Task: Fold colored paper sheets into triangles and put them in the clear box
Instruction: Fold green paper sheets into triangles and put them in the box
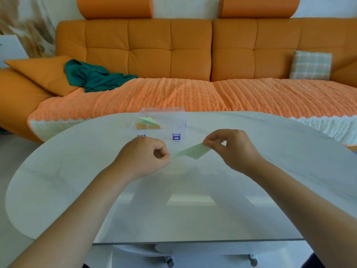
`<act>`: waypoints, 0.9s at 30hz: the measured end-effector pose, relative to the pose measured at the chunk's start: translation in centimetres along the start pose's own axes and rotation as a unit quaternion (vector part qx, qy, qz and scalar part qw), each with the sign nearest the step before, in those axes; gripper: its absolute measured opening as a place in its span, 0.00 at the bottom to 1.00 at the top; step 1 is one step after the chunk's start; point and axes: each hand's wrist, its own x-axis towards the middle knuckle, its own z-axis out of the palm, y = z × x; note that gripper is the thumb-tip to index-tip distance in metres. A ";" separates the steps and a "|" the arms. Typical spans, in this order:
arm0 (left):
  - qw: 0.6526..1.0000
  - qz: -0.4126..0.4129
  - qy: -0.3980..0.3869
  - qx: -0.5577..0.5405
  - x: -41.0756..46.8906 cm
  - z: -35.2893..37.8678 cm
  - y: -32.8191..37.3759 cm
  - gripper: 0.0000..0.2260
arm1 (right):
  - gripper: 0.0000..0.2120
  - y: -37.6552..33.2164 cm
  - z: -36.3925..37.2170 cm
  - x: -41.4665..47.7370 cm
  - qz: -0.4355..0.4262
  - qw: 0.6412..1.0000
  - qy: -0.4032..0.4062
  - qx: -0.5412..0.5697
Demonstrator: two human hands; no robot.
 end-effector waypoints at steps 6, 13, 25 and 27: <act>0.999 -0.003 0.051 0.005 0.2 -0.2 -0.9 0.06 | 0.03 -0.3 -1.4 0.4 0.064 0.996 -0.032 0.049; 0.979 0.030 -0.083 -0.182 -0.3 2.3 2.5 0.03 | 0.05 -1.9 -1.2 0.0 0.012 0.983 -0.173 0.067; 0.872 -0.168 -0.059 -0.456 0.3 3.5 2.6 0.08 | 0.25 -0.7 0.5 -1.0 -0.192 0.973 -0.089 -0.090; 0.865 -0.173 -0.067 -0.466 0.3 3.8 2.7 0.08 | 0.19 -0.5 1.4 -1.0 -0.199 0.971 -0.078 -0.112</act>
